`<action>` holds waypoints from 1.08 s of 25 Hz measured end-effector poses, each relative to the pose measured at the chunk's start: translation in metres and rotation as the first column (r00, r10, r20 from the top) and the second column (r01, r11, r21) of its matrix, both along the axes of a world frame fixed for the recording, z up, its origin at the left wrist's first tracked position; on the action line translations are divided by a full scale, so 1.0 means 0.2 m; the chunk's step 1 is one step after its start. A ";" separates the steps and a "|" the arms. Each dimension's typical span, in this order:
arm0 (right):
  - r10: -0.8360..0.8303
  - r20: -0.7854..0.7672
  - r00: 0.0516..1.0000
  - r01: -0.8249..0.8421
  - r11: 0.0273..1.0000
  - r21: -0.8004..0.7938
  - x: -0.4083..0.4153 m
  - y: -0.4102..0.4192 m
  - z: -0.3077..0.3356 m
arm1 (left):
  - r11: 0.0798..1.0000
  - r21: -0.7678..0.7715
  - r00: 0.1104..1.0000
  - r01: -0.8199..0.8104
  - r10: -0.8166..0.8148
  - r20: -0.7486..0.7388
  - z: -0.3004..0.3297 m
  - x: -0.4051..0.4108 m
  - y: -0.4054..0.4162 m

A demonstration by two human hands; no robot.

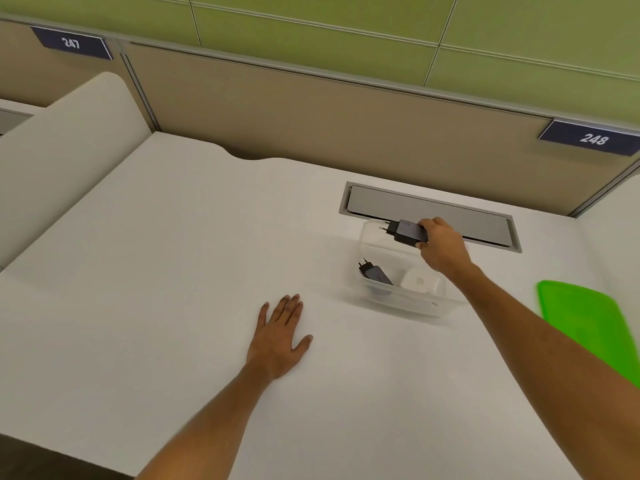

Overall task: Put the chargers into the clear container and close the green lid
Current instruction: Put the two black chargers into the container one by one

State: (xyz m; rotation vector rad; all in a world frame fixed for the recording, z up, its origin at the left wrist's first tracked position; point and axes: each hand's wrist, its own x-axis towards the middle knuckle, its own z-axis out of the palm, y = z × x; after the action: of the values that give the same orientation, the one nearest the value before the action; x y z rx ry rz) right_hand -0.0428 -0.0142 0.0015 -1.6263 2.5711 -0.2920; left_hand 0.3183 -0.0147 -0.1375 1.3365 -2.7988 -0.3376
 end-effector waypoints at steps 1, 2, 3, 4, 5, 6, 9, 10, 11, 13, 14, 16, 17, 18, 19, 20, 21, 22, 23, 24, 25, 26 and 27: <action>0.002 0.001 1.000 -0.002 1.000 0.022 0.01 0.00 -0.02 | 1.000 0.000 1.000 0.003 -0.003 0.008 0.00 0.00 0.00; 0.003 0.006 1.000 -0.003 0.999 0.043 0.02 0.00 -0.05 | 1.000 -0.004 1.000 0.004 -0.004 0.012 0.00 0.00 0.00; 0.003 0.011 1.000 -0.004 0.998 0.062 0.03 -0.01 -0.07 | 1.000 -0.011 1.000 0.004 -0.004 0.011 0.00 0.00 0.00; 0.004 0.012 1.000 -0.005 0.997 0.080 0.04 -0.02 -0.08 | 1.000 -0.016 1.000 0.003 -0.003 0.004 0.00 0.00 0.00; 0.007 0.010 1.000 -0.008 0.995 0.096 0.05 -0.03 -0.10 | 1.000 -0.018 1.000 0.002 -0.002 -0.005 0.00 0.00 0.00; 0.010 0.007 1.000 -0.011 0.994 0.111 0.06 -0.05 -0.12 | 1.000 -0.020 1.000 0.003 -0.003 -0.012 0.00 0.00 0.00; 0.007 0.005 1.000 -0.008 0.986 0.165 0.08 -0.08 -0.18 | 1.000 -0.027 1.000 0.007 -0.008 -0.016 -0.01 0.00 0.00; 0.004 0.003 1.000 -0.005 0.983 0.184 0.08 -0.09 -0.21 | 1.000 -0.027 1.000 0.007 -0.008 -0.014 -0.02 0.00 0.00; -0.002 0.001 1.000 0.002 0.980 0.201 0.09 -0.10 -0.22 | 1.000 -0.027 1.000 0.007 -0.007 -0.013 -0.02 0.00 0.00; -0.019 0.005 1.000 0.017 0.974 0.225 0.09 -0.11 -0.26 | 1.000 -0.025 1.000 0.007 -0.007 -0.013 -0.02 0.00 0.00; -0.027 0.007 1.000 0.025 0.973 0.231 0.09 -0.12 -0.27 | 1.000 -0.023 1.000 0.006 -0.007 -0.011 -0.01 0.00 -0.01; -0.041 0.008 0.999 0.038 0.971 0.236 0.09 -0.13 -0.30 | 1.000 -0.018 1.000 0.004 -0.004 -0.009 -0.02 0.00 -0.01; -0.043 0.008 0.999 0.040 0.971 0.235 0.09 -0.13 -0.31 | 1.000 -0.015 1.000 0.003 -0.003 -0.012 -0.02 0.00 -0.01; -0.043 0.011 0.999 0.040 0.972 0.231 0.08 -0.12 -0.31 | 1.000 -0.013 1.000 0.002 -0.002 -0.015 -0.02 0.00 -0.01; -0.043 0.015 0.999 0.039 0.973 0.227 0.08 -0.12 -0.32 | 1.000 -0.013 1.000 0.002 -0.002 -0.018 -0.02 0.00 0.00; -0.045 0.020 0.999 0.040 0.974 0.222 0.08 -0.11 -0.33 | 1.000 -0.013 1.000 0.003 -0.003 -0.018 -0.02 0.00 0.00; -0.046 0.025 0.999 0.039 0.976 0.216 0.08 -0.11 -0.33 | 1.000 -0.011 1.000 0.003 -0.004 -0.018 -0.01 0.00 0.00; -0.047 0.031 0.998 0.039 0.977 0.210 0.09 -0.11 -0.33 | 1.000 -0.008 1.000 0.005 -0.005 -0.018 -0.01 0.00 0.00; -0.050 0.036 0.998 0.042 0.979 0.202 0.09 -0.10 -0.33 | 1.000 -0.008 1.000 0.006 -0.007 -0.017 -0.01 0.00 0.00; -0.054 0.041 0.998 0.046 0.980 0.192 0.09 -0.10 -0.31 | 1.000 -0.006 1.000 0.007 -0.007 -0.015 0.00 0.00 0.00; -0.060 0.047 0.997 0.051 0.983 0.177 0.09 -0.10 -0.29 | 1.000 -0.005 1.000 0.007 -0.007 -0.012 0.00 0.00 0.00; -0.068 0.055 0.996 0.058 0.986 0.154 0.08 -0.09 -0.26 | 1.000 -0.004 1.000 0.006 -0.006 -0.009 0.00 0.00 0.00; -0.076 0.063 0.995 0.068 0.990 0.122 0.06 -0.09 -0.23 | 1.000 -0.002 1.000 0.004 -0.004 -0.006 0.00 0.00 0.00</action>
State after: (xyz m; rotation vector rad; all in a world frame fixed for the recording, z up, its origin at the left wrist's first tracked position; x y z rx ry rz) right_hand -0.0299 -0.0315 -0.0452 -1.4606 2.5476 -0.1900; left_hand 0.3186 -0.0144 -0.1380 1.3267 -2.7964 -0.3379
